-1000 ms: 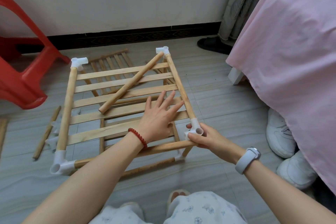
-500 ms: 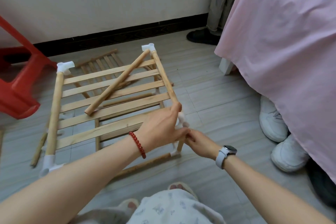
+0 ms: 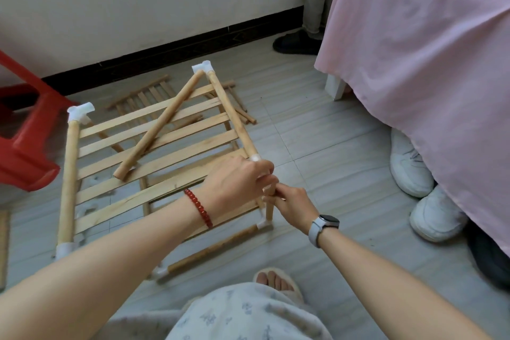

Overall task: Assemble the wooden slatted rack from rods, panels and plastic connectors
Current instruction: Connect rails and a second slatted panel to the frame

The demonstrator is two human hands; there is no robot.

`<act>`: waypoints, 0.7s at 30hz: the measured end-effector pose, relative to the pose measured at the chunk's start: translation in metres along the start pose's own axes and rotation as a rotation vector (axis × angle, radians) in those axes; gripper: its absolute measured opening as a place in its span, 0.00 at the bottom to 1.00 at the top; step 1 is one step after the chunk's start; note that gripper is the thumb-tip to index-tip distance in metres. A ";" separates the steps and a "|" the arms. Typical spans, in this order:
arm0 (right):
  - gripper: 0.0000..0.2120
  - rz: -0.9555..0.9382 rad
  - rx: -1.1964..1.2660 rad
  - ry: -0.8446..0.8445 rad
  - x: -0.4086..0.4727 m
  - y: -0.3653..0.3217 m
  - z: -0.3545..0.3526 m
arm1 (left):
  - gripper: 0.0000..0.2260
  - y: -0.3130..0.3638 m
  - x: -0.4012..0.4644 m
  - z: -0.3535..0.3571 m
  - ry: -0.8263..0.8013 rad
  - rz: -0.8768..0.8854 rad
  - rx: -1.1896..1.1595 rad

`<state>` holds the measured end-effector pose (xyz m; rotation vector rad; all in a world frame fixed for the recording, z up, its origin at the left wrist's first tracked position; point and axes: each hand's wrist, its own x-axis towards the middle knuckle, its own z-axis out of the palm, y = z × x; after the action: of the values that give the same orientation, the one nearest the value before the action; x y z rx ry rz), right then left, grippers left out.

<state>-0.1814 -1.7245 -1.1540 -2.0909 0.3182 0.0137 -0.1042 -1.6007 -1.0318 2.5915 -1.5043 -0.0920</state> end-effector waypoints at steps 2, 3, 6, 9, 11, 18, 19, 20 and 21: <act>0.02 0.014 0.041 -0.031 0.001 0.000 -0.003 | 0.16 -0.004 -0.001 -0.003 -0.045 -0.036 -0.069; 0.03 0.018 0.057 -0.065 0.000 -0.001 -0.005 | 0.19 -0.005 -0.003 -0.005 -0.069 -0.065 -0.127; 0.09 0.035 0.135 -0.154 -0.004 -0.005 -0.014 | 0.30 -0.008 -0.015 -0.004 -0.079 -0.137 -0.350; 0.13 0.073 0.340 -0.048 -0.004 -0.017 -0.030 | 0.29 -0.016 -0.031 -0.003 -0.058 -0.242 -0.549; 0.13 0.098 0.450 0.008 0.000 -0.035 -0.041 | 0.23 -0.018 -0.039 -0.004 -0.142 -0.314 -0.630; 0.19 0.034 0.251 -0.115 0.010 -0.088 -0.031 | 0.10 -0.016 -0.053 -0.006 -0.233 -0.126 -0.371; 0.16 0.006 0.259 -0.091 0.010 -0.088 -0.029 | 0.09 -0.016 -0.054 -0.006 -0.226 -0.120 -0.366; 0.14 -0.030 0.254 -0.082 0.009 -0.087 -0.028 | 0.09 -0.015 -0.056 -0.006 -0.217 -0.117 -0.359; 0.14 -0.066 0.241 -0.077 0.008 -0.087 -0.029 | 0.09 -0.015 -0.056 -0.006 -0.211 -0.112 -0.350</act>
<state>-0.1570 -1.7091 -1.0669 -1.8556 0.1938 0.0151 -0.1182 -1.5445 -1.0293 2.4349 -1.2631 -0.6020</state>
